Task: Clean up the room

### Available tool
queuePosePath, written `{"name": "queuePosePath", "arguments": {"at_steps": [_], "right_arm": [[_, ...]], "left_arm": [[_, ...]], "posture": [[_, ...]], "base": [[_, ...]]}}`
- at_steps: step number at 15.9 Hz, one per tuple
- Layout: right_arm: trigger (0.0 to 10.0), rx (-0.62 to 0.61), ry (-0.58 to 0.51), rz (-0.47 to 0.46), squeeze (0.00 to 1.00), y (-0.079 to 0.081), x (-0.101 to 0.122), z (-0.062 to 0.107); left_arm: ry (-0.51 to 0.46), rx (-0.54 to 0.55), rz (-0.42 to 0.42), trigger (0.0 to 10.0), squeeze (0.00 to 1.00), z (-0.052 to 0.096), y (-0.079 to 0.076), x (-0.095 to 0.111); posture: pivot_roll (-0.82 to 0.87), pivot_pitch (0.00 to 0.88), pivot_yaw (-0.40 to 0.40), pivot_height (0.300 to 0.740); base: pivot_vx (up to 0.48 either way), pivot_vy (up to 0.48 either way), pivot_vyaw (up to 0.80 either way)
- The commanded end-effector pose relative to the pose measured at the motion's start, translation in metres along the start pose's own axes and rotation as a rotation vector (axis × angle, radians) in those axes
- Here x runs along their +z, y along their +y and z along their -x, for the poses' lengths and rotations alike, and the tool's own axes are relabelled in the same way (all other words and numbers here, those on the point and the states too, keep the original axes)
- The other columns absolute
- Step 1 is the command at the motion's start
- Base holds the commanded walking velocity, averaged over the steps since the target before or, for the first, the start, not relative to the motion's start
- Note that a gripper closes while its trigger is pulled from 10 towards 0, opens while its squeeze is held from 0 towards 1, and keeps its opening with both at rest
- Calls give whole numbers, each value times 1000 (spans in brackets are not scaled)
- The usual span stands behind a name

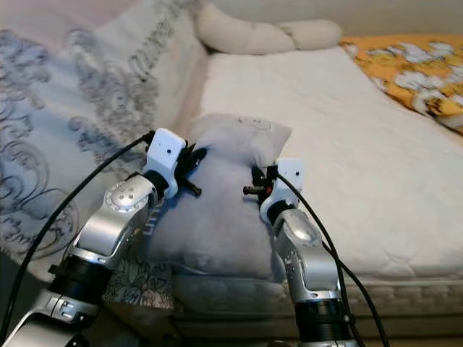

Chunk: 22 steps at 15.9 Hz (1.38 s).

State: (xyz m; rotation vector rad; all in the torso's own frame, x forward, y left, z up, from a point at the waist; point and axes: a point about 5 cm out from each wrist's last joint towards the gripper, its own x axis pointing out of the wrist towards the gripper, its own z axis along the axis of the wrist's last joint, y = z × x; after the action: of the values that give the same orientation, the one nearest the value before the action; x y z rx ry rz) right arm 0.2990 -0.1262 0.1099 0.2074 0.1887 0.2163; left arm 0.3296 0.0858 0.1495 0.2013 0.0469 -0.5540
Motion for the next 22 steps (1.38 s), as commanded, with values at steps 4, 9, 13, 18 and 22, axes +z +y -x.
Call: {"name": "queuePosePath", "arguments": {"at_steps": [4,9,13,18,22], "right_arm": [[10000,-25,-29,14,0,-4,7,1],[10000,-23,-32,19,0,-5,7,-4],[10000,-70,-46,5,0,-18,9,-21],[10000,-89,34,38,0,-28,13,-66],[10000,-171,81,130,0,-28,17,-76]], "left_arm": [[-31,35,-16,10000,0,-1,8,8],[-36,64,-37,10000,0,-5,14,10],[-81,82,-72,10000,0,-25,30,32],[-95,137,-212,10000,0,-45,55,59],[-73,266,-281,10000,0,-44,85,72]], "posture": [[-68,0,67,740],[-58,0,62,740],[-58,0,78,740],[-13,0,120,740],[59,0,123,740]], "base": [[0,0,0],[0,0,0],[0,0,0],[0,0,0],[0,0,0]]}}
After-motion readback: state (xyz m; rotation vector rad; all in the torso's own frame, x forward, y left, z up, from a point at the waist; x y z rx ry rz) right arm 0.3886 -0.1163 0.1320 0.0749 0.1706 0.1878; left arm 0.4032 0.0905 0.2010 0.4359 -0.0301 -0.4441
